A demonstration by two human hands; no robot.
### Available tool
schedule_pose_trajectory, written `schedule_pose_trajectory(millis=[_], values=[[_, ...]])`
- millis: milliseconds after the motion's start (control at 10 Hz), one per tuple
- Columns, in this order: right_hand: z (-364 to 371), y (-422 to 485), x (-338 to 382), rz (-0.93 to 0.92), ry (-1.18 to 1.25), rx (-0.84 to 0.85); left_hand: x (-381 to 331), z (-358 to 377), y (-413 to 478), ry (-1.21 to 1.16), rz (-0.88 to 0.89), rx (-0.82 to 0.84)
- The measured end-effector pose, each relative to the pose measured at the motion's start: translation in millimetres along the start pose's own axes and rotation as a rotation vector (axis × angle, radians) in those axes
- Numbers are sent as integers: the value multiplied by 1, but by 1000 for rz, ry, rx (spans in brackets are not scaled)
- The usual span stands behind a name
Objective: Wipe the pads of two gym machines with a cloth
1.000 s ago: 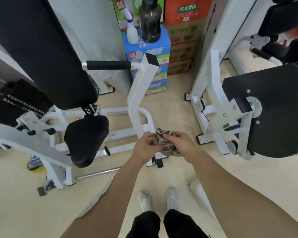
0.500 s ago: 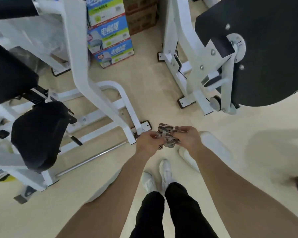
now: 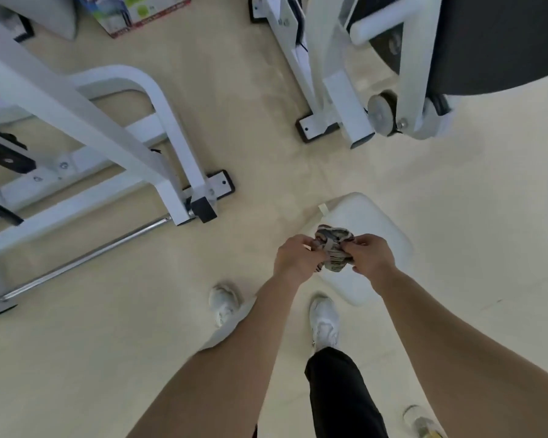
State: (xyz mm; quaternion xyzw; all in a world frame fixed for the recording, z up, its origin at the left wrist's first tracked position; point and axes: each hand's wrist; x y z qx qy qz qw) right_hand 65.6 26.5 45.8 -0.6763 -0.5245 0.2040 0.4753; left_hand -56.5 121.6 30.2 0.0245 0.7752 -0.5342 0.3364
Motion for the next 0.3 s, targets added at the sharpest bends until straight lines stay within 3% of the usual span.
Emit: schedule_pose_trajectory(millis=[300], values=[[-23,64,-68,-1,-182,-67,41,99,35,102,-71,76]])
Point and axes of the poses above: each hand's wrist, its own y-axis towards the middle knuckle, its own z-axis out of the palm, x = y × z, and after that the axes turned 7 degrees about z, right-handed
